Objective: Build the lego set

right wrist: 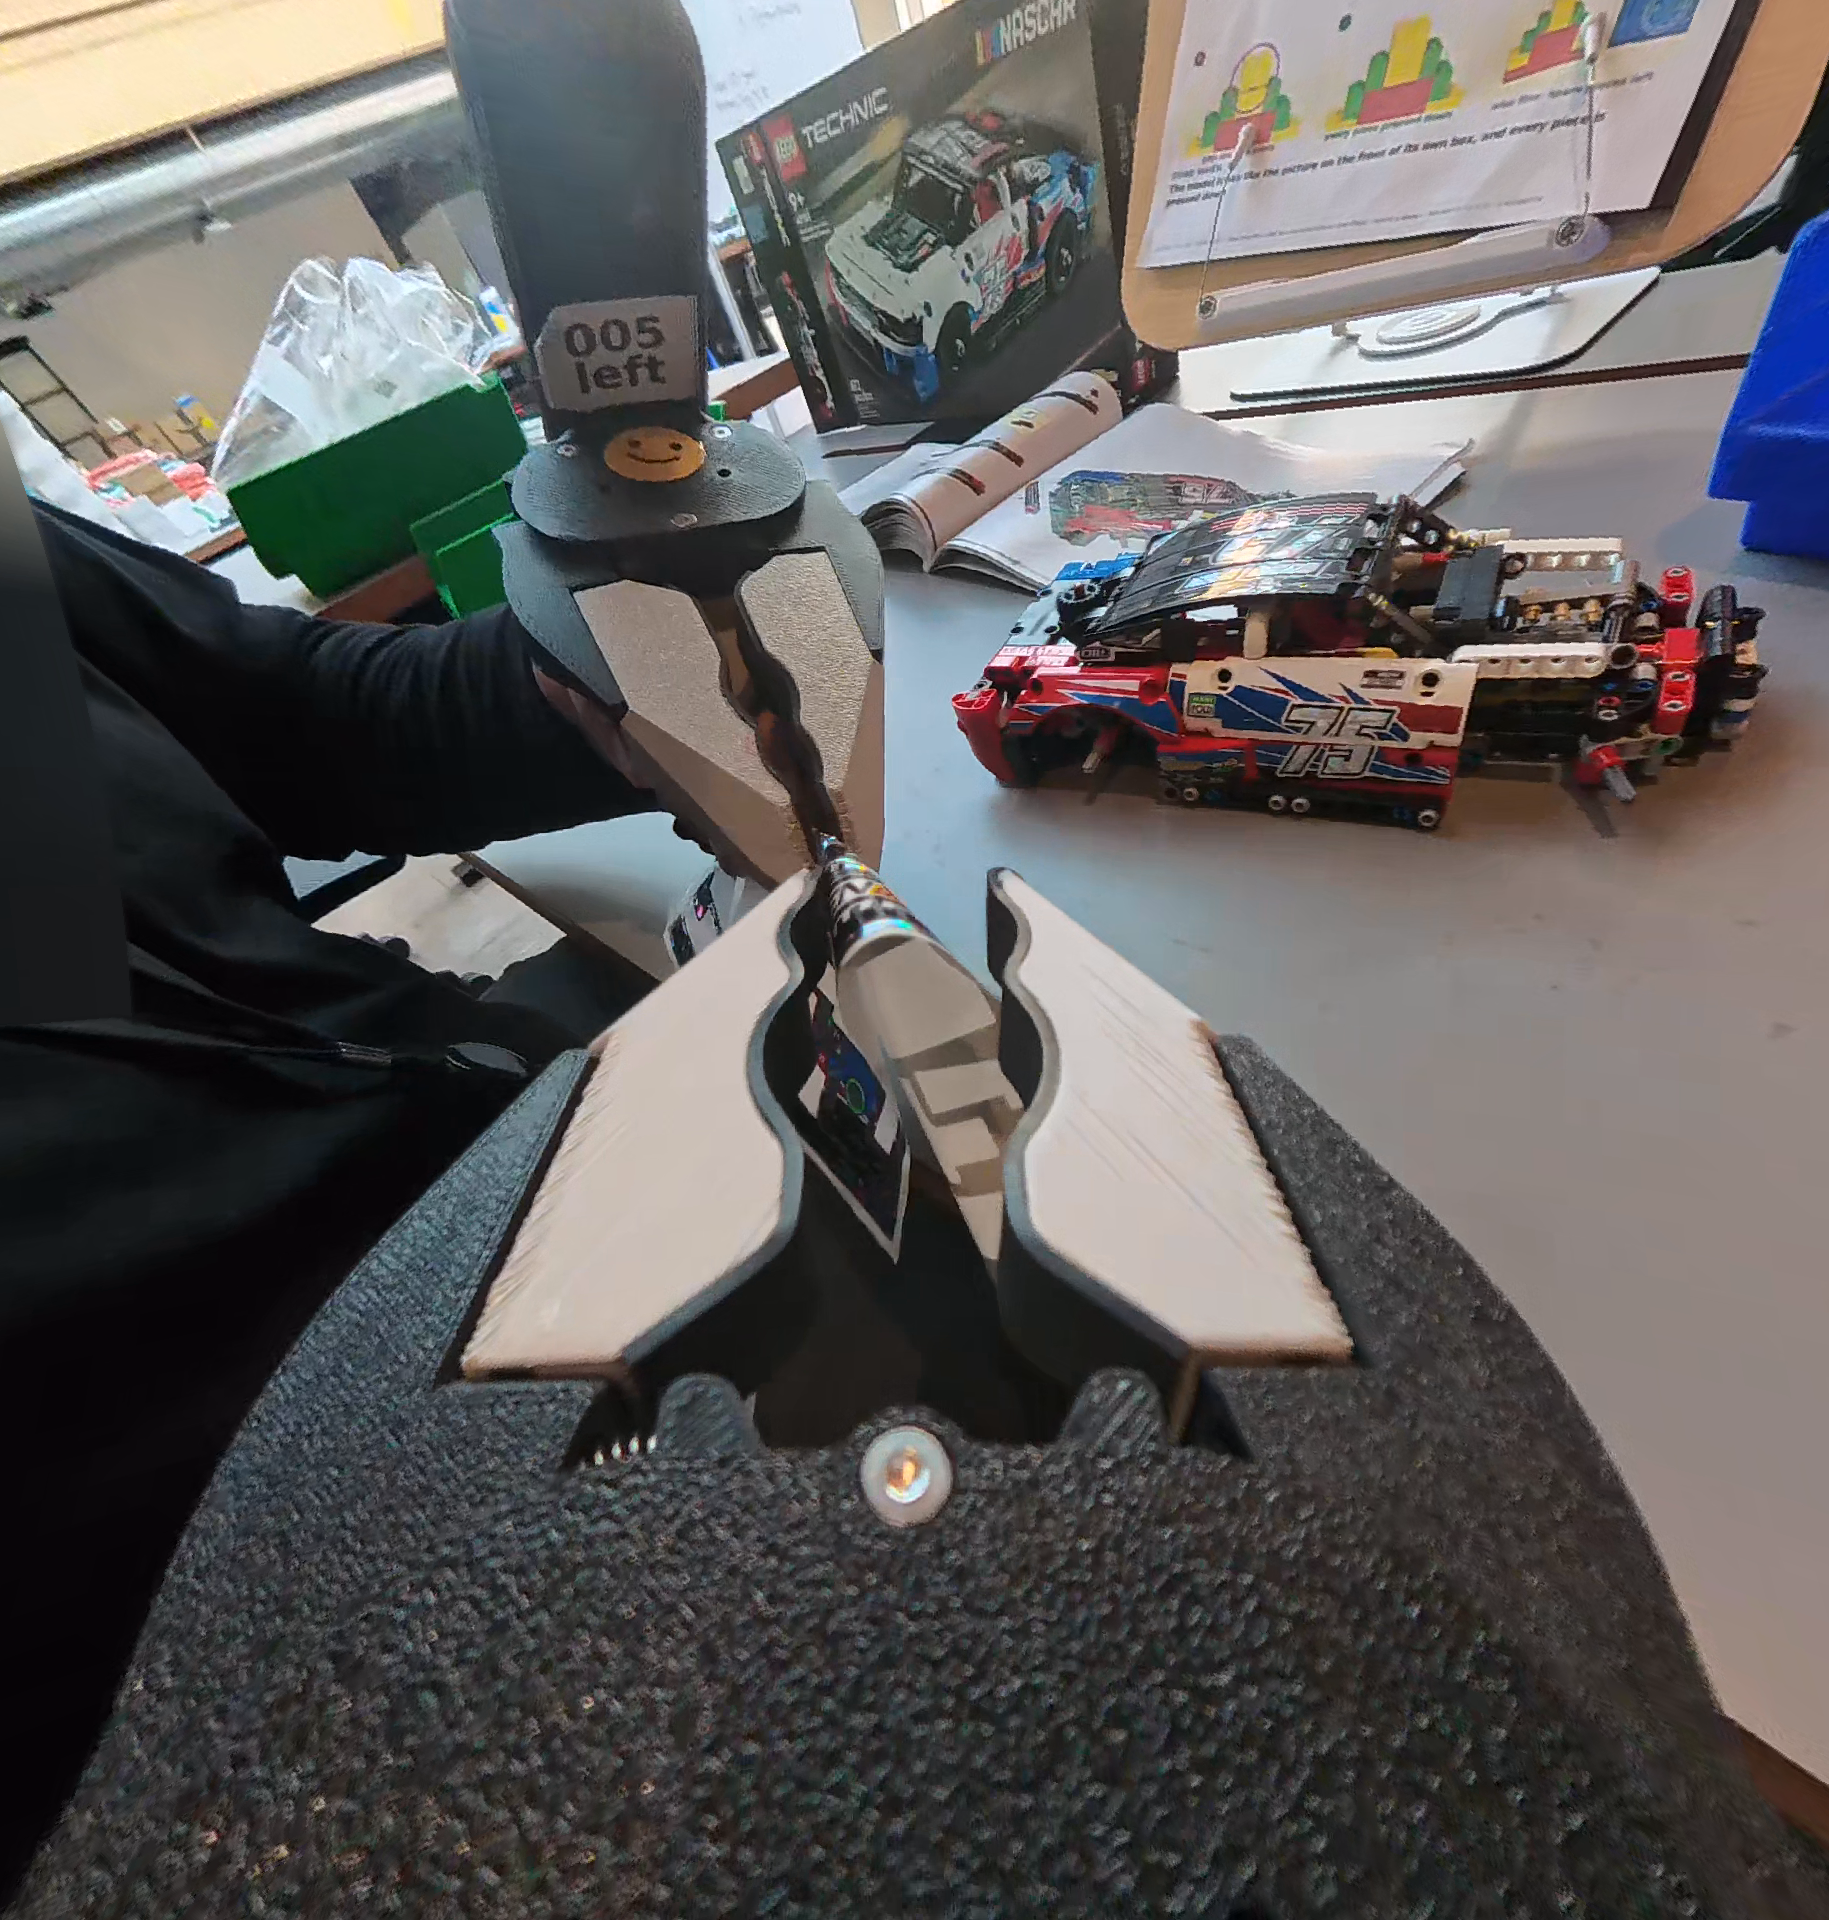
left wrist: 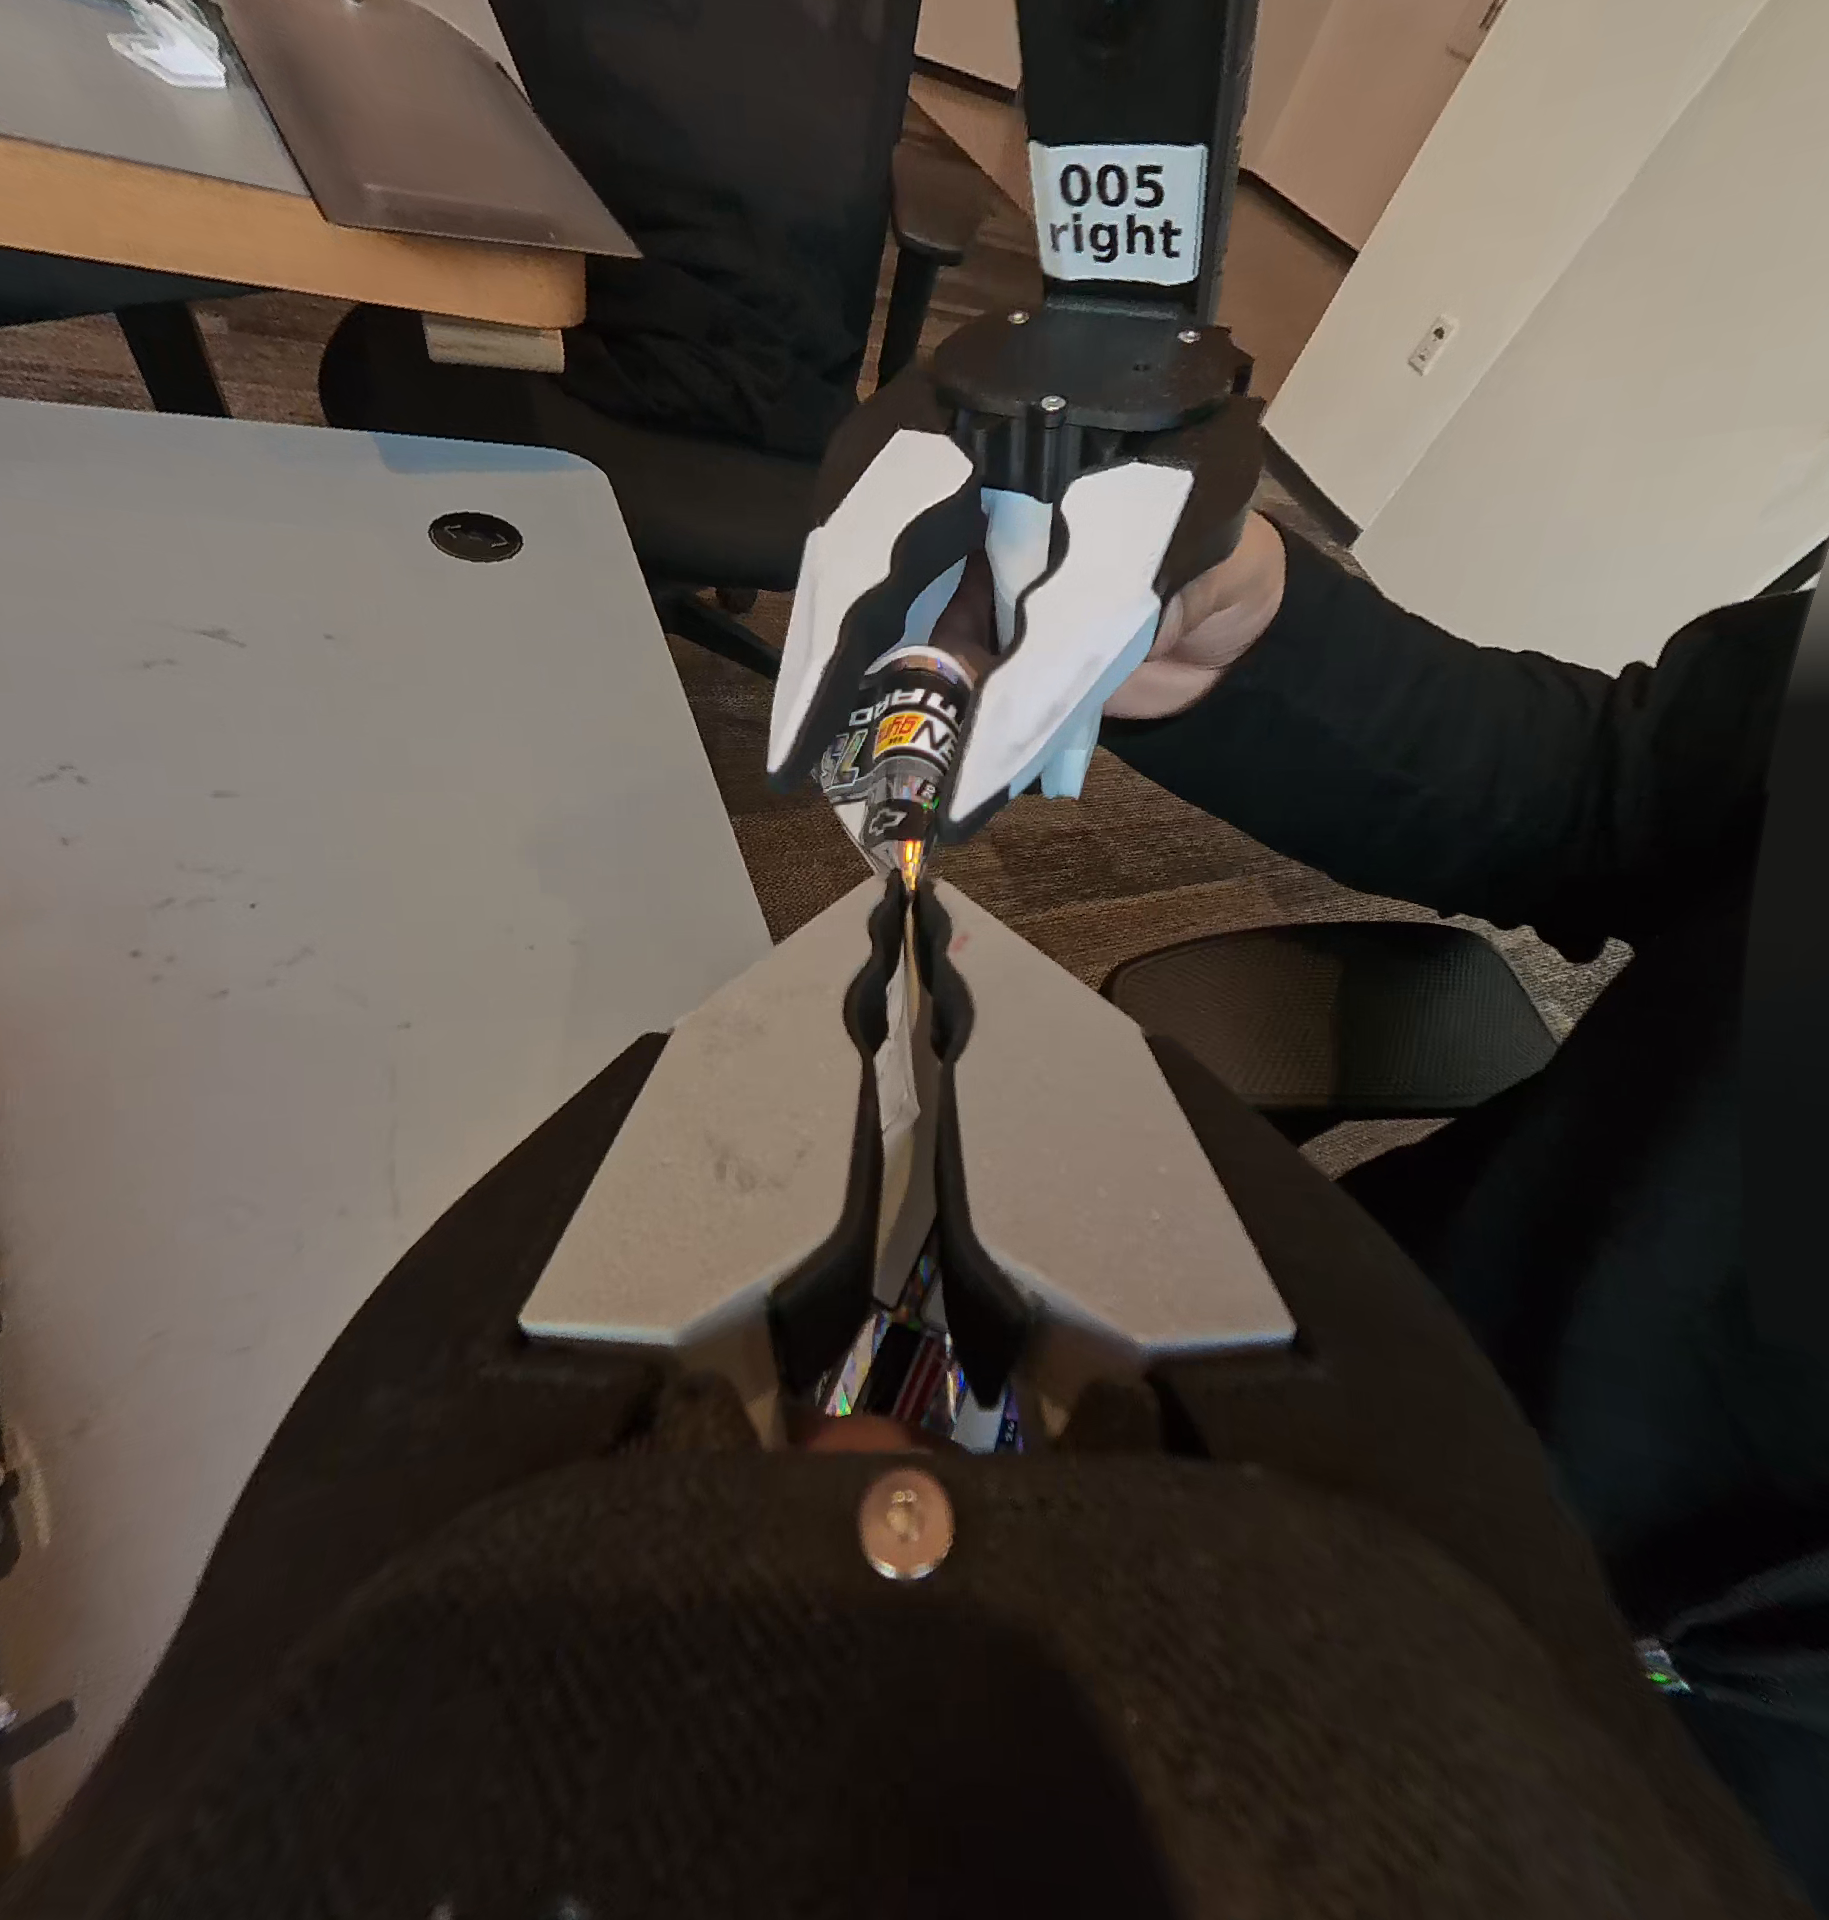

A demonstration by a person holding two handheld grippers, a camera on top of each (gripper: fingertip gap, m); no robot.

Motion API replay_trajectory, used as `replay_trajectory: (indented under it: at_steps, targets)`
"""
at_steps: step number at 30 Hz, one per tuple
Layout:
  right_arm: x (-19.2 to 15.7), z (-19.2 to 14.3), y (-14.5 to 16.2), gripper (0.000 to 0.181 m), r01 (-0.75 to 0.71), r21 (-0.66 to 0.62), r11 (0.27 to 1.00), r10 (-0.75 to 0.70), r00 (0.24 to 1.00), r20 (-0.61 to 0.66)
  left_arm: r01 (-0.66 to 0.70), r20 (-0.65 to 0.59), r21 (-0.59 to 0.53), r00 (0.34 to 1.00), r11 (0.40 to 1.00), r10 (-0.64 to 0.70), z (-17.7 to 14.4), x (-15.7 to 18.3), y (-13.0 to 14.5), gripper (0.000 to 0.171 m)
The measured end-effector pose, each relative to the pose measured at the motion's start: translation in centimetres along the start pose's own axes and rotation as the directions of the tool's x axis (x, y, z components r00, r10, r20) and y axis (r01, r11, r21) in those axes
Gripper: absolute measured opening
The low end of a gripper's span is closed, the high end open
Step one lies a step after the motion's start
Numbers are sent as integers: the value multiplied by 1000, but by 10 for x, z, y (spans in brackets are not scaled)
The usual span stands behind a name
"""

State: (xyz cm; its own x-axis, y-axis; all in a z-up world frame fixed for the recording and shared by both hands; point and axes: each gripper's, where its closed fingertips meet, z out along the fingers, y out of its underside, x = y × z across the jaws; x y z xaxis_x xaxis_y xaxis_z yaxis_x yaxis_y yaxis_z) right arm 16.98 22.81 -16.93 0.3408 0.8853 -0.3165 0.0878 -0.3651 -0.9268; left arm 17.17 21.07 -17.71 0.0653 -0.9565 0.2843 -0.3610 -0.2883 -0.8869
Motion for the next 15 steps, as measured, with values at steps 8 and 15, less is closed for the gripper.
replay_trajectory:
  at_steps: [8,15]
  targets:
    - [-6,2,4,14,-16,-5,1000,16,998,62,-21,5,2,1000,1000,20,0,2,-1,0]
    - [-6,6,5,5,-59,14,998,57,994,98,30,-33,15,999,999,-29,-1,3,-1,0]
